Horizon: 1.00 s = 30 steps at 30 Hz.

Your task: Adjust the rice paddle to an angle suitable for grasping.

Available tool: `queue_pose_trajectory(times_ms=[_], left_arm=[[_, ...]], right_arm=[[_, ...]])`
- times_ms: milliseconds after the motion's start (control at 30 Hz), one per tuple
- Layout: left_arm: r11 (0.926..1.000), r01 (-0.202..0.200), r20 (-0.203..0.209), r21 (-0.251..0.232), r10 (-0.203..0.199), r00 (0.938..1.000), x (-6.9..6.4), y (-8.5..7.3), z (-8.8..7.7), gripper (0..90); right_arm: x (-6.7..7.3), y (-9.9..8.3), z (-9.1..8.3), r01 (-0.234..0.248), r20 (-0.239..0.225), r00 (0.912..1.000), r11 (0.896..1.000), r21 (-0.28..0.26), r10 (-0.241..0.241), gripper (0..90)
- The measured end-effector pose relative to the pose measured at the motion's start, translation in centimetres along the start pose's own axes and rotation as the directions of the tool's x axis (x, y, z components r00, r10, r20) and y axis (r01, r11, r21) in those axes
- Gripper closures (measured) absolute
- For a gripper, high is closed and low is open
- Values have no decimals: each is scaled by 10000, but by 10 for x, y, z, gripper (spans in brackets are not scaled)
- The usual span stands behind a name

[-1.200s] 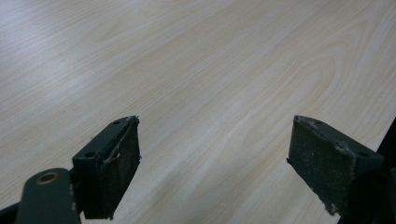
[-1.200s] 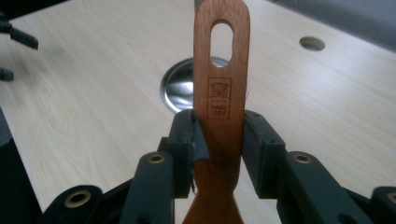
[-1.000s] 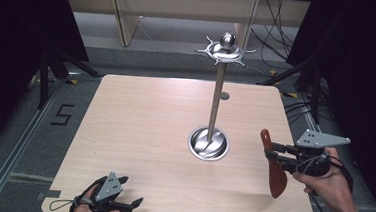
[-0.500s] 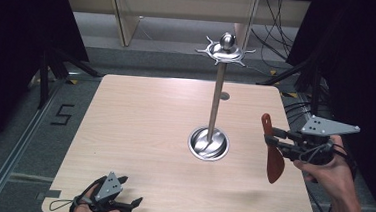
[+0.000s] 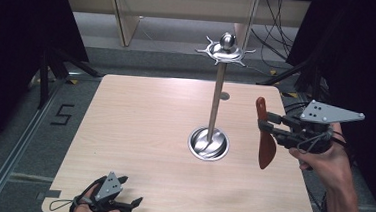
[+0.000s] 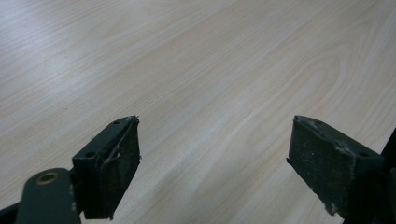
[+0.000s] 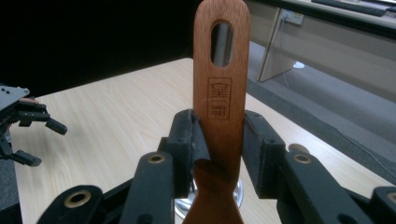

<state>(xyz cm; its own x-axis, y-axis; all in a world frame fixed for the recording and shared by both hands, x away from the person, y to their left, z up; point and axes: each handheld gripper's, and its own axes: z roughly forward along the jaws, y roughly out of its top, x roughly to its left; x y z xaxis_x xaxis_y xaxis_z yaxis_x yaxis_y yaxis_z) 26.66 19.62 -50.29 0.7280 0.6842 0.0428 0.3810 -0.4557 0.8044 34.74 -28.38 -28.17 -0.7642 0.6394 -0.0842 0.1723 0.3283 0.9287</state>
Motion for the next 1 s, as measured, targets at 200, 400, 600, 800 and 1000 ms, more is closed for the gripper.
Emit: queue_pose_trajectory(times_ms=[200, 400, 600, 800, 1000], left_arm=[[9997, -215, 96, 86, 215, 9997, 1, 0, 0, 159], [9994, -307, 32, 143, 306, 9995, 2, 0, 0, 159], [9997, 125, 99, 217, -127, 9999, -1, 0, -1, 159], [9998, 53, 61, 215, -54, 10000, -1, -1, -1, 159], [10000, 64, 133, 70, -65, 9999, -1, 0, 0, 158]], right_arm=[[4, 16, -1, 249, -50, 9997, 9996, -151, -249, 671], [7, 32, 0, 334, -50, 9994, 9988, -345, -336, 671], [7, 43, 1, 182, -44, 9998, 9992, -365, -184, 671], [2, 53, 6, 246, 53, 9997, 9979, -594, -243, 671], [0, 58, 10, 10, 61, 10000, 9983, -583, -6, 671]])
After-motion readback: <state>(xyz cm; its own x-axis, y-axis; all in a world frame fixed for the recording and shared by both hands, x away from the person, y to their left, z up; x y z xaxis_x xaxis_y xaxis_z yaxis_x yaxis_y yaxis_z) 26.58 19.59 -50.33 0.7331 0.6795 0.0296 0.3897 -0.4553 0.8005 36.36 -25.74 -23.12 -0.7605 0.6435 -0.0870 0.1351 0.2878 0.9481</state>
